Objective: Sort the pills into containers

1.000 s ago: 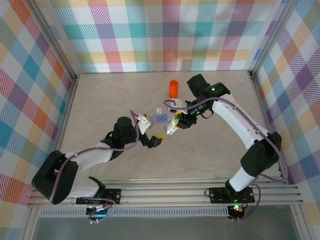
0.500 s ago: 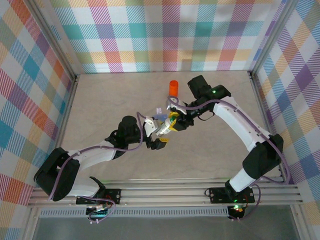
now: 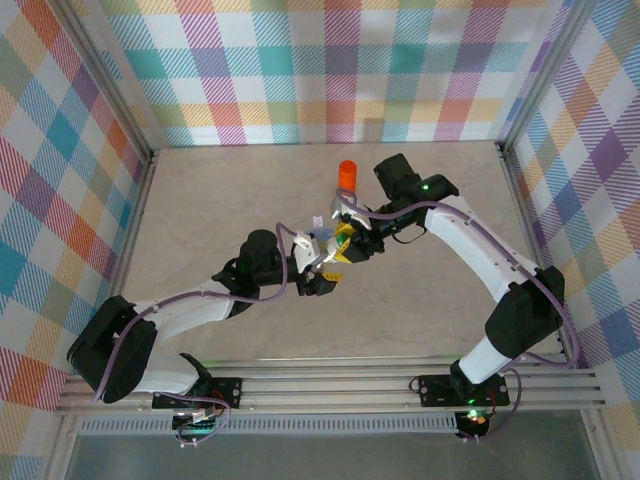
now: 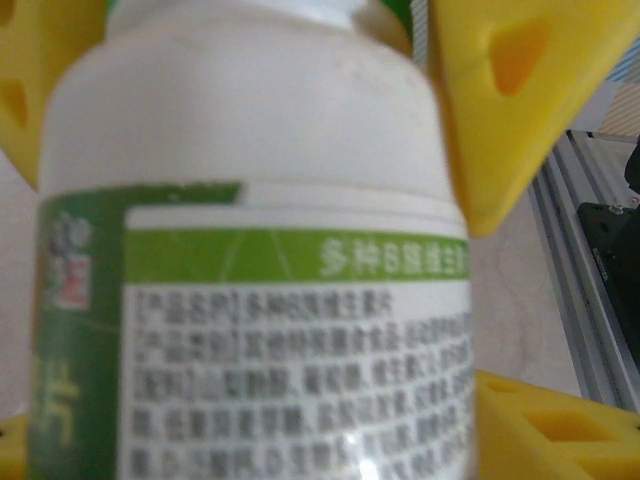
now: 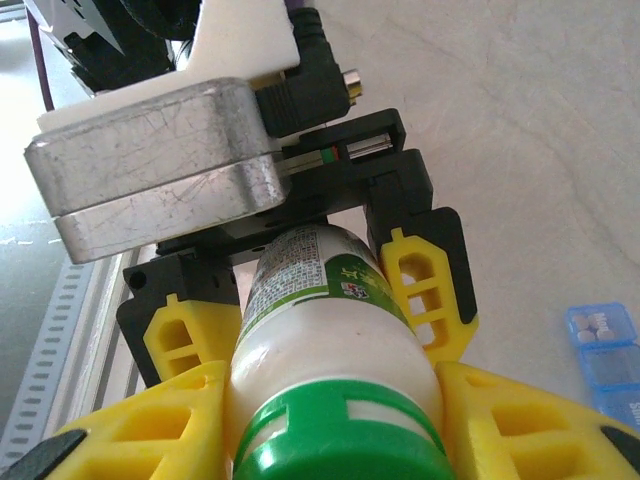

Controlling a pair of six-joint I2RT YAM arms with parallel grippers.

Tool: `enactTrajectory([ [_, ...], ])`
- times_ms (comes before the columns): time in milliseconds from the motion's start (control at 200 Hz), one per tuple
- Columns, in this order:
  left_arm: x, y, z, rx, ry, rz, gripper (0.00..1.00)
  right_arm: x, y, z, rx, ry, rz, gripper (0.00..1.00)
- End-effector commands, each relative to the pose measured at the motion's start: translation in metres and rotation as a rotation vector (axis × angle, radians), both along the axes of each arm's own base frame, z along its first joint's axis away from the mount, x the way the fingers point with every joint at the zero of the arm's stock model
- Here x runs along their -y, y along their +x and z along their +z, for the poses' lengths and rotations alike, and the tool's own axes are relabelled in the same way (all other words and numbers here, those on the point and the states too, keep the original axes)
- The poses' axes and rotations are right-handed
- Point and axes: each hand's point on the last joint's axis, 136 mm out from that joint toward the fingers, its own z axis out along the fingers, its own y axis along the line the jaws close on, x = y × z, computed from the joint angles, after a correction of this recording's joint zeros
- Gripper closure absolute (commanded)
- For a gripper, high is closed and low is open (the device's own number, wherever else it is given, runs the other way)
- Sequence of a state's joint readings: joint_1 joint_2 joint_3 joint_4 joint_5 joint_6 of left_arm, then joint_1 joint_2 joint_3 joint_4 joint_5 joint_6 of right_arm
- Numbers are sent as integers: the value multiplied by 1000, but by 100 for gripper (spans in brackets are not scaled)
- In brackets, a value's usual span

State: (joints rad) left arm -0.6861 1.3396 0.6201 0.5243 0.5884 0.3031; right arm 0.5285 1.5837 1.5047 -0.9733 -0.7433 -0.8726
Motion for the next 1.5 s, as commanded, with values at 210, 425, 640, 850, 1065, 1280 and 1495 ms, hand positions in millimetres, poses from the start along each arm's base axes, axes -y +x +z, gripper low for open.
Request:
enactTrajectory([
  [210, 13, -3, 20, 30, -22, -31, 55, 0, -7, 16, 15, 51, 11, 84],
  [425, 13, 1, 19, 40, -17, -2, 81, 1, -3, 18, 37, 41, -21, 75],
  [640, -1, 12, 31, 107, -42, 108, 100, 12, 8, 24, 110, 19, -98, 58],
  [850, -4, 11, 44, 115, -95, 104, 100, 6, 2, 53, 108, 137, -108, 65],
  [1065, -4, 5, 62, 132, -135, 80, 73, 7, -1, 44, 84, 118, -98, 77],
  [1280, -9, 1, 62, 160, -139, 85, 49, 6, -3, 59, 112, 166, -108, 78],
  [1495, -17, -1, 68, 196, -172, 123, 16, 8, -6, 72, 135, 199, -110, 79],
])
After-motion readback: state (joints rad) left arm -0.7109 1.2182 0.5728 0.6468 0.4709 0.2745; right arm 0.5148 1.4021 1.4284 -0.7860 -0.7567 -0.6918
